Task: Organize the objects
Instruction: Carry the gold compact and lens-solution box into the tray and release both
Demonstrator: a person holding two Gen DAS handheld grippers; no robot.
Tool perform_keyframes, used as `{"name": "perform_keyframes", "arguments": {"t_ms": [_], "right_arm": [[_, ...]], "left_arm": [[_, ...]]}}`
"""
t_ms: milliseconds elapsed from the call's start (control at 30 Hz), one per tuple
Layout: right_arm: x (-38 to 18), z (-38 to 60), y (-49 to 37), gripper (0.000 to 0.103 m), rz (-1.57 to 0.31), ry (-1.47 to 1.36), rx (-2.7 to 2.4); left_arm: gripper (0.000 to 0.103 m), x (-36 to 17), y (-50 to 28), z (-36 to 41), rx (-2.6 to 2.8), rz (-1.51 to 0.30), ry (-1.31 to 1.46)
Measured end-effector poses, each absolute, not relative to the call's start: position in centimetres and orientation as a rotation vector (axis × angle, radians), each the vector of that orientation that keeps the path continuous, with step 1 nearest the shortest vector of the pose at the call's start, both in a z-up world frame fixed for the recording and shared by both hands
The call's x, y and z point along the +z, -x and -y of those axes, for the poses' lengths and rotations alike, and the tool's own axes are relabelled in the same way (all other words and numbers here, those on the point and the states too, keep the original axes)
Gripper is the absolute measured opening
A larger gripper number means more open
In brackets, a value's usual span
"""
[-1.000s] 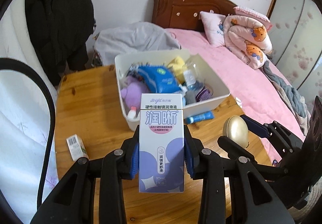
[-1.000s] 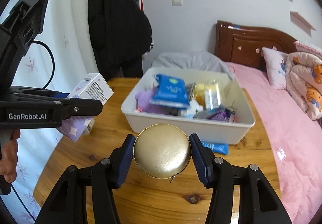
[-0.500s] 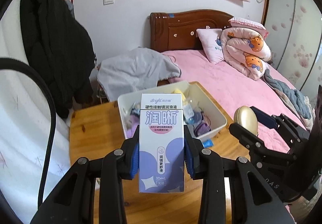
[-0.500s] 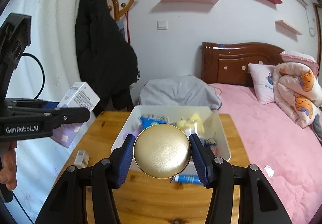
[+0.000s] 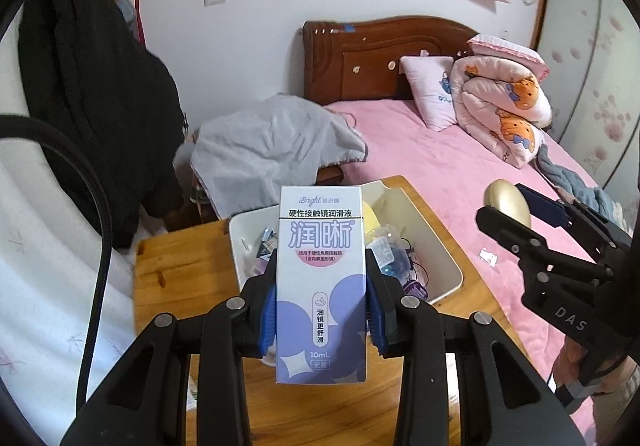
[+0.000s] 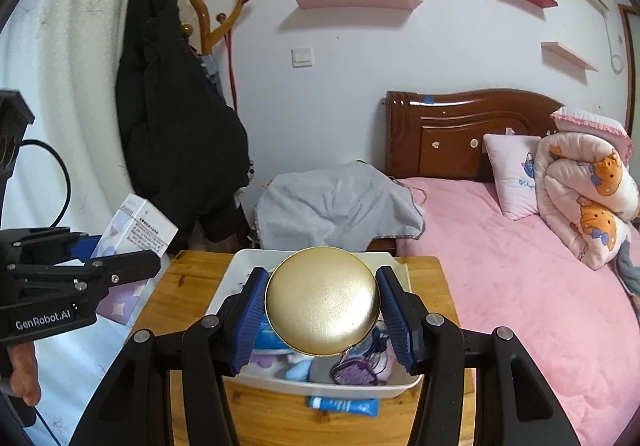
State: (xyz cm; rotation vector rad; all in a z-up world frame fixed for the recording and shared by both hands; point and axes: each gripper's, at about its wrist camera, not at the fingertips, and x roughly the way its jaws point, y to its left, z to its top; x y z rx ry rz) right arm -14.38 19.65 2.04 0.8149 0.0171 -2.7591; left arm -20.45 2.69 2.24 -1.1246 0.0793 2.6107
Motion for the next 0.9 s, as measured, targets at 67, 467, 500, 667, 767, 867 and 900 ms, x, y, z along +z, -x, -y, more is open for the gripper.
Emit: {"name": "perform_keyframes", "arguments": {"t_ms": [67, 467, 500, 667, 767, 867, 900], "right_arm": [[1.9, -19.8, 15.7, 0.056, -0.021, -0.846, -2.760], [-1.9, -21.7, 22.5, 0.056, 0.059, -1.057, -2.745], [-2.5, -21.9, 22.9, 0.056, 0.065, -1.077, -2.741], [-5.5, -22.7, 24.4, 0.056, 0.086, -1.177, -2.717], [-7.0, -22.7, 24.9, 0.056, 0.088, -1.222, -2.697], [-8.0, -22.5, 25.2, 0.056, 0.080, -1.247, -2.678], [-8.2, -22.4, 25.2, 0.056, 0.077, -1.254, -2.672]], "left_arm": [[0.039, 1.7, 21.8, -2.9, 2.595, -0.052, 1.159], [0.039, -3.1, 30.1, -7.6, 2.522, -0.021, 1.298], [0.039, -3.8, 30.8, -8.0, 2.519, -0.030, 1.318], [0.039, -7.0, 33.1, -9.2, 2.521, -0.053, 1.405], [0.039, -8.4, 34.3, -9.7, 2.525, -0.062, 1.449], [0.040, -9.2, 35.1, -9.8, 2.530, -0.052, 1.486], [0.041, -9.5, 35.3, -9.9, 2.529, -0.052, 1.506]]}}
